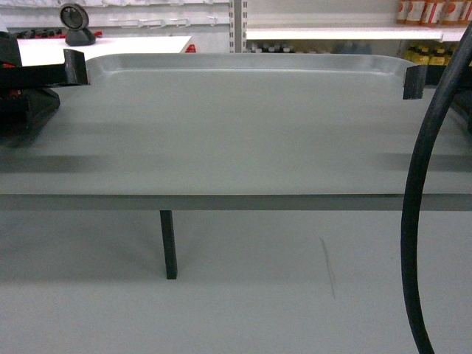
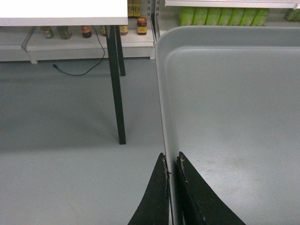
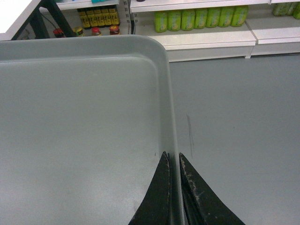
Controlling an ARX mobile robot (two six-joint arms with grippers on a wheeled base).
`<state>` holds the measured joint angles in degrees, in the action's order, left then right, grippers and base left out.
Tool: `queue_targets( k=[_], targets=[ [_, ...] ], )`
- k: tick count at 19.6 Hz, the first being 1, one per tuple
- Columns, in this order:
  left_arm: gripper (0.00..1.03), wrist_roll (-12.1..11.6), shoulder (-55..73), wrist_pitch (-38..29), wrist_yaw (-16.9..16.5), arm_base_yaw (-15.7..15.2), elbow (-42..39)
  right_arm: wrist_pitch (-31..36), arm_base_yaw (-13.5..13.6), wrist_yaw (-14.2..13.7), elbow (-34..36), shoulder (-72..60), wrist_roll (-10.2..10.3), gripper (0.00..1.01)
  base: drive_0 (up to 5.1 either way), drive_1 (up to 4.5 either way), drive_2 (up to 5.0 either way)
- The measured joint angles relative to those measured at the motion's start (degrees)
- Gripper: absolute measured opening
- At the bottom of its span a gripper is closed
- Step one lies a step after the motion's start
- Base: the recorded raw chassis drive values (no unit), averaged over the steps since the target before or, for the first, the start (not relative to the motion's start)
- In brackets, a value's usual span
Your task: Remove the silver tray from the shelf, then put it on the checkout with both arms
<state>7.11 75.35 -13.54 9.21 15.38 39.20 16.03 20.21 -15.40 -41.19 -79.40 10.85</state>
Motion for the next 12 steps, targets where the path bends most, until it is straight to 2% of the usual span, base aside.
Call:
queue_targets(
  k=[12],
  targets=[
    [0.03, 0.00, 0.00, 0.00, 0.02, -0.07, 0.00, 0.11, 0.02, 0.00, 0.00, 0.00, 0.00, 0.03, -5.0, 2.47, 2.5]
  ],
)
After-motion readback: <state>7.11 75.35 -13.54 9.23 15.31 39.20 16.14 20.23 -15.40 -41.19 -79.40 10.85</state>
